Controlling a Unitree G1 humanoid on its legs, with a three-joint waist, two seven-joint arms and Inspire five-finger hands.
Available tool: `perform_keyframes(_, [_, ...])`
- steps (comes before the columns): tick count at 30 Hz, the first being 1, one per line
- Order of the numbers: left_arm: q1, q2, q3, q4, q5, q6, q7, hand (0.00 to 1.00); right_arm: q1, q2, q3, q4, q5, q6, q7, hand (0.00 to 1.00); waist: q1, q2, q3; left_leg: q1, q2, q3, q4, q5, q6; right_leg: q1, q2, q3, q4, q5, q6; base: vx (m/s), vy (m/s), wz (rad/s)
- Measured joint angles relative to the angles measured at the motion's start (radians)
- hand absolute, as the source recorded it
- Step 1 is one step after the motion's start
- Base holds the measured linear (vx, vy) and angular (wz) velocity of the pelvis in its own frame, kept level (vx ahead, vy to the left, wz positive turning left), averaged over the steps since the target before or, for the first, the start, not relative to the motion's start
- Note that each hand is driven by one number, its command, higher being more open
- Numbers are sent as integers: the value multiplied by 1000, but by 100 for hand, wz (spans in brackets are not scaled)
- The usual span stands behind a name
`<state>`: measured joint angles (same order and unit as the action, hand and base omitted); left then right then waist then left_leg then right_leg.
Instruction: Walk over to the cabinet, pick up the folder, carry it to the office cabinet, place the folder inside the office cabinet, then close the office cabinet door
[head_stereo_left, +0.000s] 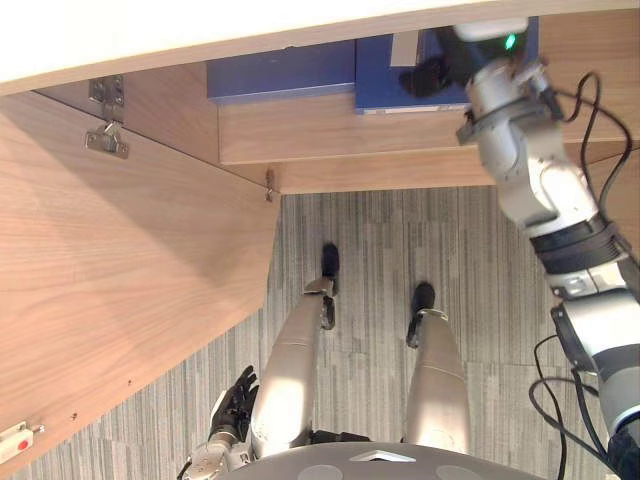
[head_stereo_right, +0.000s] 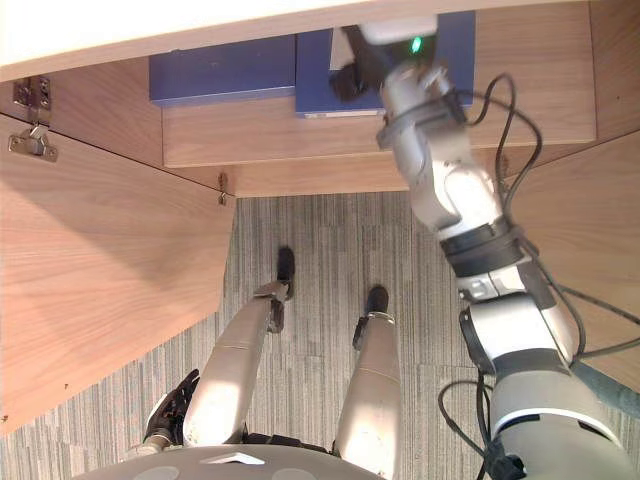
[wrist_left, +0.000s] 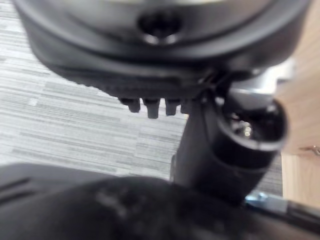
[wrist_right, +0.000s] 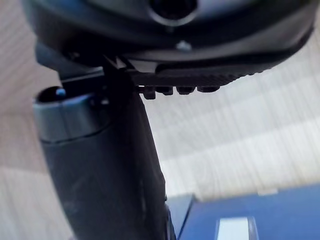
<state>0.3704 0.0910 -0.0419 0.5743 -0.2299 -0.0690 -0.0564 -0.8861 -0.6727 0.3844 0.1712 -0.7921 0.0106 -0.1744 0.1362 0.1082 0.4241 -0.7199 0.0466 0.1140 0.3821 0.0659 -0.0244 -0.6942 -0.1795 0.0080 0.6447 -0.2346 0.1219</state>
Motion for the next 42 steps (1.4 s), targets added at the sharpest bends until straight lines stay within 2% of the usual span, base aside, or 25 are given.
perform_keyframes(3, [0,4,-3,9,0,-14,0,100,65,-3,31,31,-26,-20,15,100,-2,-2,1,0,2,4,6,-4,2,0,2,6,-2,2,1,16,-3,-8])
perform_keyframes(8, [-12,10,-23,51,-1,-22,-4,100,86,-65,62,141,-177,-47,16,100,1,-3,2,-5,11,16,36,-25,2,-1,9,18,0,5,0,11,-1,-8])
perform_keyframes(19, [-20,26,-50,55,-7,-22,-6,100,86,-70,135,308,-229,-45,22,100,13,-3,2,-28,13,10,89,-53,9,-5,7,16,21,-4,3,16,-1,1])
perform_keyframes(24, [-30,31,-56,64,-7,-22,-9,100,95,-68,176,336,-304,-57,38,100,21,-3,2,-34,10,4,102,-60,11,-5,4,13,33,-12,4,2,-1,2])
perform_keyframes(33, [-33,43,-61,73,-8,-22,-12,100,100,-34,168,382,-302,-45,7,100,18,-7,0,-35,-1,4,100,-62,9,-4,-8,12,33,-13,7,1,0,1])
perform_keyframes(37, [-35,44,-61,80,-8,-23,-11,100,88,-22,167,411,-254,-52,6,100,21,-16,-4,-35,-3,7,95,-59,12,-5,-9,14,30,-12,7,0,0,0])
perform_keyframes(38, [-39,46,-60,94,-9,-26,-11,100,79,-15,171,426,-211,-61,8,100,21,-22,-8,-34,-3,6,89,-58,14,-6,-9,14,26,-12,8,0,0,0])
perform_keyframes(40, [-58,45,-48,164,1,-40,8,100,14,9,179,485,-31,-72,31,100,22,-40,-16,-41,-8,3,62,-40,16,-19,-11,11,16,-3,8,12,-12,7])
perform_keyframes(42, [-59,36,-25,169,5,-41,16,100,-34,10,176,522,35,-64,53,100,25,-40,-16,-41,-16,-4,50,-26,15,-21,-17,4,15,-1,10,11,-9,16])
